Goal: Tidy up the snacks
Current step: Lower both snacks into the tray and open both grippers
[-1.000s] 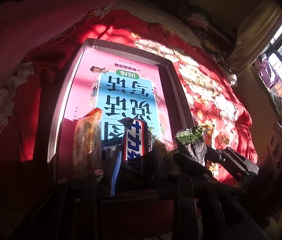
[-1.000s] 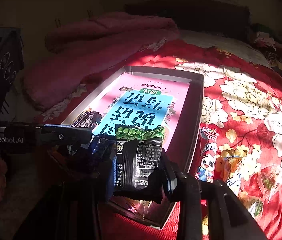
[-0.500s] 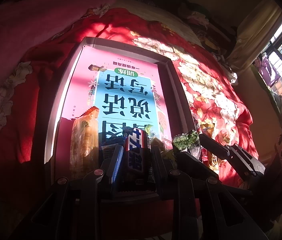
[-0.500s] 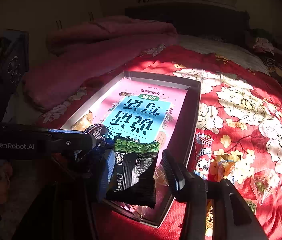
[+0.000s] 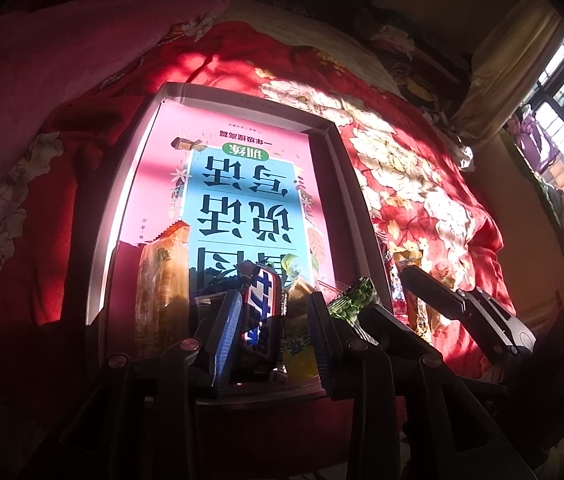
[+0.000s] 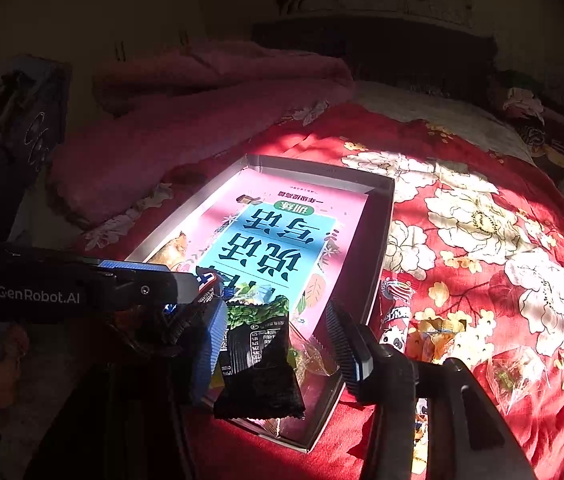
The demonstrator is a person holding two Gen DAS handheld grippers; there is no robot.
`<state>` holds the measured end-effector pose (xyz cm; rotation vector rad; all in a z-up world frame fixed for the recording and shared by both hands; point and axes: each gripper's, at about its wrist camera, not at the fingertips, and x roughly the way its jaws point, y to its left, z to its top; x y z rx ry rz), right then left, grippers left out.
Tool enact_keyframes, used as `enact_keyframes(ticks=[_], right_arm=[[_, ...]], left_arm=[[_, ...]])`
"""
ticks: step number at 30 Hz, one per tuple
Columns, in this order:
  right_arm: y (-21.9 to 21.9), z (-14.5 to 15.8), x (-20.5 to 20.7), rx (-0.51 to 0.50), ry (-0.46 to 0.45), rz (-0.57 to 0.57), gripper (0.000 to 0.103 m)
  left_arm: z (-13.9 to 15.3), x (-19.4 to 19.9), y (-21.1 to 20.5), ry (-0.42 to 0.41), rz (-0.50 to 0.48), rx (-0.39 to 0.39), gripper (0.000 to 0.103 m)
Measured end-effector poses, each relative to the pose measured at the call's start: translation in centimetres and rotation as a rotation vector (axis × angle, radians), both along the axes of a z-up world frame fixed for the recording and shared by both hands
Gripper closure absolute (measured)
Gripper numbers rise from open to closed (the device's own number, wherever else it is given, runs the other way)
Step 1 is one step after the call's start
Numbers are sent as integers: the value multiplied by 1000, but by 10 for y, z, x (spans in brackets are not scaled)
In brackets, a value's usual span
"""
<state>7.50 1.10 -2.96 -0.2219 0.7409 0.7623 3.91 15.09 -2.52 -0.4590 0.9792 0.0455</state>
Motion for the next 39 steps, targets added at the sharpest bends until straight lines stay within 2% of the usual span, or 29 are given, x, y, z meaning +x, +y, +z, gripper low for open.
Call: enact_keyframes(ticks=[13,29,32,39], right_arm=[[-8,3,2,15,-9,-27,46],[-22,12,3,50,-23,-66,41],[-27,14,3,60,-27,-78,40],[-40,19,6,79,-34,-109,39]], left_arm=[[8,-2,4,-26,26,8,48],[19,-4,5,-35,63,53,44],[21,-4,5,-38,72,69,35],[27,-6,3,-50,77,80,33]])
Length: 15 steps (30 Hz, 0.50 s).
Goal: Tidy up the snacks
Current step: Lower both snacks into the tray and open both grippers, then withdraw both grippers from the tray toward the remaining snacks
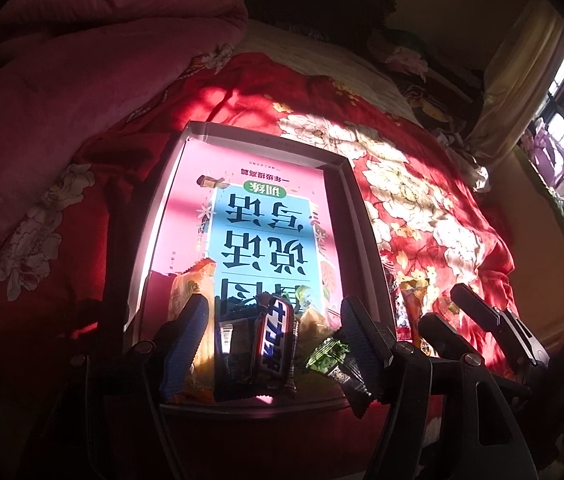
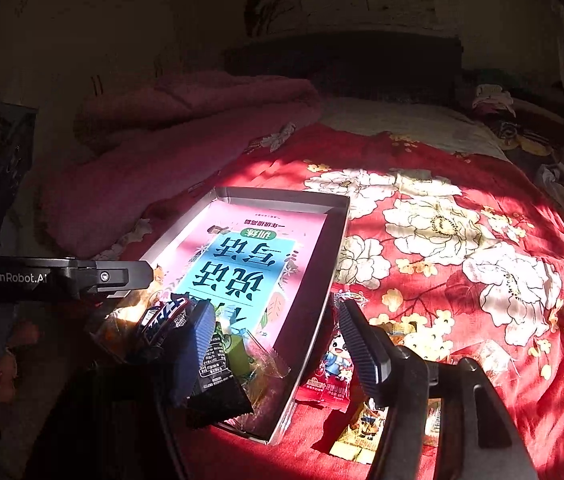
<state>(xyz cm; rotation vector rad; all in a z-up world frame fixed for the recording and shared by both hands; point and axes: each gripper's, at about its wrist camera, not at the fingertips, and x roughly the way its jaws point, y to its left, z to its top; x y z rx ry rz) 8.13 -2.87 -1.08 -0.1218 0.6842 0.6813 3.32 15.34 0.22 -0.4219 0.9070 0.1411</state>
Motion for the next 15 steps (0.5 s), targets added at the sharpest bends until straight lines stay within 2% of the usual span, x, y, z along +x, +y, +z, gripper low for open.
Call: enact_keyframes(ticks=[15], right_arm=[[-41,10,7,42,-5,-86,36]], left_arm=[[15,2,-24,-14,-40,30,32]])
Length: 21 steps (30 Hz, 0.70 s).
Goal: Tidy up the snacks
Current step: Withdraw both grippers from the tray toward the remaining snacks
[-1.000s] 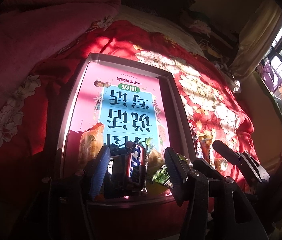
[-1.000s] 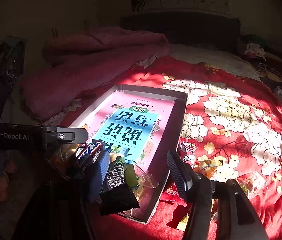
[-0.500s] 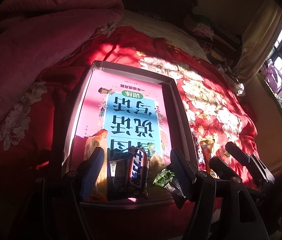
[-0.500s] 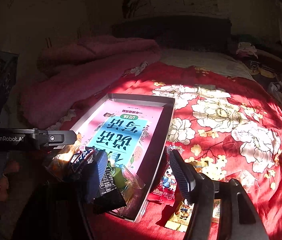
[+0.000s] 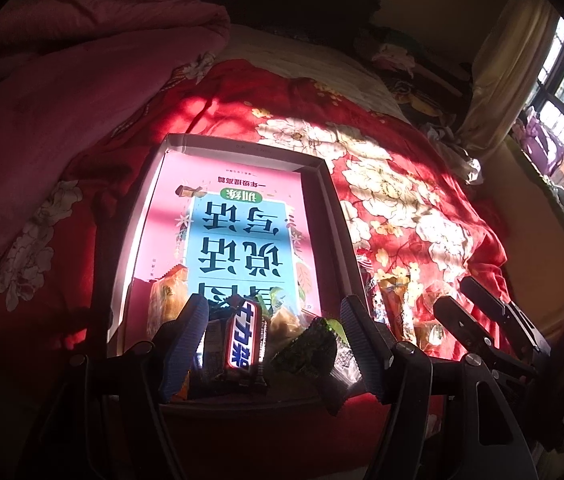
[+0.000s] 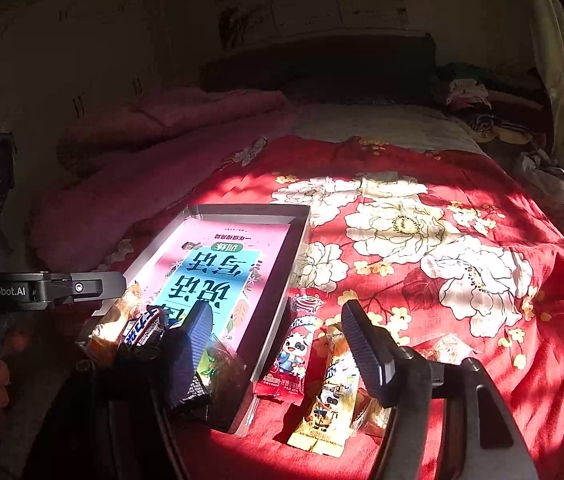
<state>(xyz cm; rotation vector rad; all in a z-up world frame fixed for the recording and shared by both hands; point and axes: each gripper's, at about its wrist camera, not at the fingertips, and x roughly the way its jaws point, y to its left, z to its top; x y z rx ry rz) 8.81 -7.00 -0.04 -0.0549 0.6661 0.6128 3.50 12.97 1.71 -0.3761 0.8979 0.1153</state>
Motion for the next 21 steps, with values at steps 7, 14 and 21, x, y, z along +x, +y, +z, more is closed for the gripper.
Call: enact_keyframes(ticks=[7,14,21], right_arm=[[-25,4,6,27,3,-50,35],[-53,8,12,44,-6,-111,32],[-83,13,20,71,-10,-180,32]], left_arm=[[4,3,-15,0,-28,15,32],[9,5,-28,-3,-52,29,32],[10,10,-41,2,-75,40,32]])
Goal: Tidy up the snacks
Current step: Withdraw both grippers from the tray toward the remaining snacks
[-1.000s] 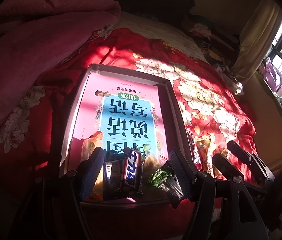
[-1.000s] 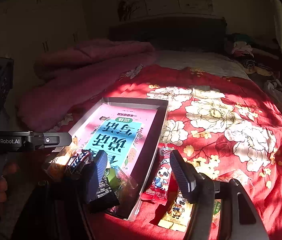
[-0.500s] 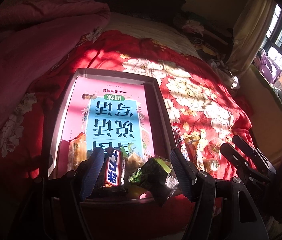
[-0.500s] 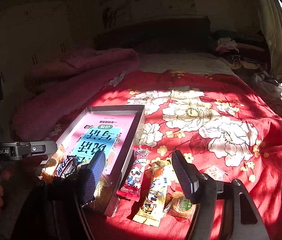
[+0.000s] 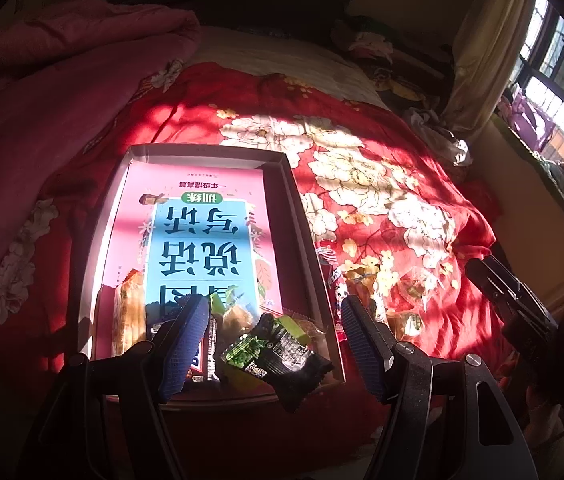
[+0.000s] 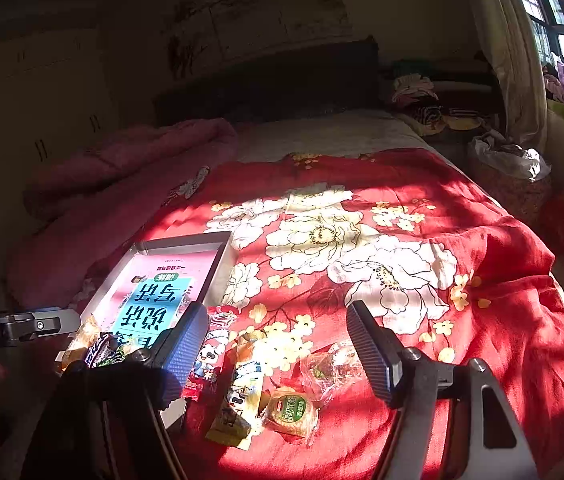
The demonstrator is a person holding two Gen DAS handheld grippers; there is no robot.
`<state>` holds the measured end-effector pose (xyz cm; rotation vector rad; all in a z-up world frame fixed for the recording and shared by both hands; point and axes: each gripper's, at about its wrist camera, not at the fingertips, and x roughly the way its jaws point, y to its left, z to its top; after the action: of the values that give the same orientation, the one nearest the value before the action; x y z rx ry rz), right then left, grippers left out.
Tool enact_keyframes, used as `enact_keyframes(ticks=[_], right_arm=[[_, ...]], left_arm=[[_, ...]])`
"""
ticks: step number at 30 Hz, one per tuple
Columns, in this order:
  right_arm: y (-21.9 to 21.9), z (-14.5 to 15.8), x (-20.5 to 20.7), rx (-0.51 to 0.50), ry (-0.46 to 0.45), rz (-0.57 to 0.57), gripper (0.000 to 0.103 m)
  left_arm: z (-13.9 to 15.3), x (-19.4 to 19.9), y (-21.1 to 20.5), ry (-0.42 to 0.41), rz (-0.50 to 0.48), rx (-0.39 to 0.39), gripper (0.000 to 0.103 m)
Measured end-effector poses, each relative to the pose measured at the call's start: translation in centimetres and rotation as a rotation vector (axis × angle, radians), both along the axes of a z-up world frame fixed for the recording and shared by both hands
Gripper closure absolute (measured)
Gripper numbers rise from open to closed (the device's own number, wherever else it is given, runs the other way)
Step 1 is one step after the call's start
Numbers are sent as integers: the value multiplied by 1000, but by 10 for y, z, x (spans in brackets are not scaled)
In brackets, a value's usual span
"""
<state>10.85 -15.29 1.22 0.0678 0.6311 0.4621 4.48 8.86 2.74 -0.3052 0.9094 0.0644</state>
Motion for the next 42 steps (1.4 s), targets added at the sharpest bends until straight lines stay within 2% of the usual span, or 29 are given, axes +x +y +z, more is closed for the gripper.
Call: enact_keyframes(ticks=[9,17,36,42], right_arm=[[-32,3,5,24,-5,-73,31],[-46,-1,7,29,6,-94,31],[-55,-26,11,24,76,-76,31],[-47,-31,9,38,97,-23,31]], left_arm=[[4,4,-20,3,-41,15,32],[6,7,-37,7,-71,20,32],[-16,22,-84,84,-176,12,32],[-24,26,-88,106,-183,10,32]])
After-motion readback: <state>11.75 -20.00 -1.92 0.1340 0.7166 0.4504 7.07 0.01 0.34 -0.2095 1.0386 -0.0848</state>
